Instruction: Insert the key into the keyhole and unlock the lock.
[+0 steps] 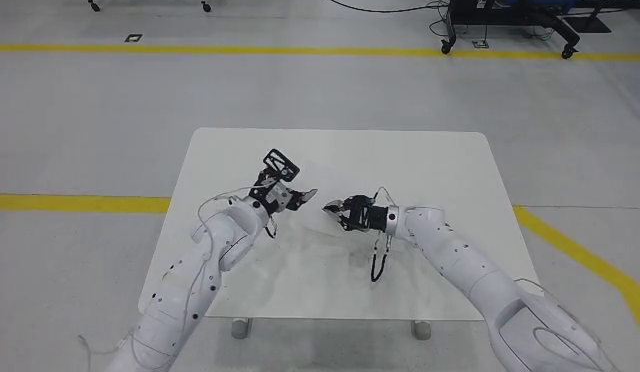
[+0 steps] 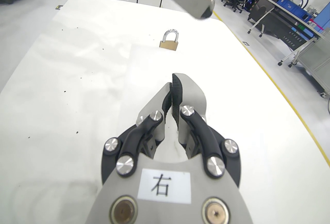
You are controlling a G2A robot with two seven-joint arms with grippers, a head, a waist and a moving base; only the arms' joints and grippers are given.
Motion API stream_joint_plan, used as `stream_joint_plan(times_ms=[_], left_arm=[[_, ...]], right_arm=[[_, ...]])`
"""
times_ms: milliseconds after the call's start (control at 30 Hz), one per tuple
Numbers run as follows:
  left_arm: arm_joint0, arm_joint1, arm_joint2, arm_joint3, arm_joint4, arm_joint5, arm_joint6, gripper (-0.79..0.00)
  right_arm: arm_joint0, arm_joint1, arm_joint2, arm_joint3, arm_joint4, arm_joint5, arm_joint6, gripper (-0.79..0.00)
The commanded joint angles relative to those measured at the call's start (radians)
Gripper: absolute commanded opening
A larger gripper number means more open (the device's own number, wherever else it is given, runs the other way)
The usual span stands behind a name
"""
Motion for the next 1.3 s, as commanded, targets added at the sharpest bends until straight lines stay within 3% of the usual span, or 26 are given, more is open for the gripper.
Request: stream_joint_plan(times_ms=[0, 400, 800, 1000, 1200, 1267], left_arm=[[-0.021, -0.009, 0.036, 0.033, 0.032, 0.022, -0.006, 0.000], [-0.127, -0.061, 0.176, 0.203, 0.155, 0.121, -0.028, 0.000], [-0.144, -0.090, 0.212, 0.258, 0.192, 0.180, -0.013, 0.000], [-0.134, -0.085, 0.140, 0.233, 0.163, 0.238, 0.017, 0.000], [-0.020, -0.043, -0.073, 0.081, 0.039, 0.206, 0.149, 0.000], [-0.010, -0.039, -0.086, 0.064, 0.048, 0.208, 0.168, 0.000]], right_arm=[[-0.001, 0.001, 0.001, 0.006, -0.001, 0.012, -0.016, -0.785], [-0.002, 0.012, 0.004, 0.021, -0.024, 0.039, -0.094, -0.785], [-0.014, 0.014, 0.038, 0.063, 0.051, 0.087, -0.136, -0.785], [-0.022, 0.016, 0.053, 0.060, 0.087, 0.072, -0.144, -0.785], [-0.024, 0.015, 0.062, 0.054, 0.121, 0.042, -0.107, -0.785], [-0.024, 0.015, 0.062, 0.054, 0.121, 0.042, -0.107, -0.785]])
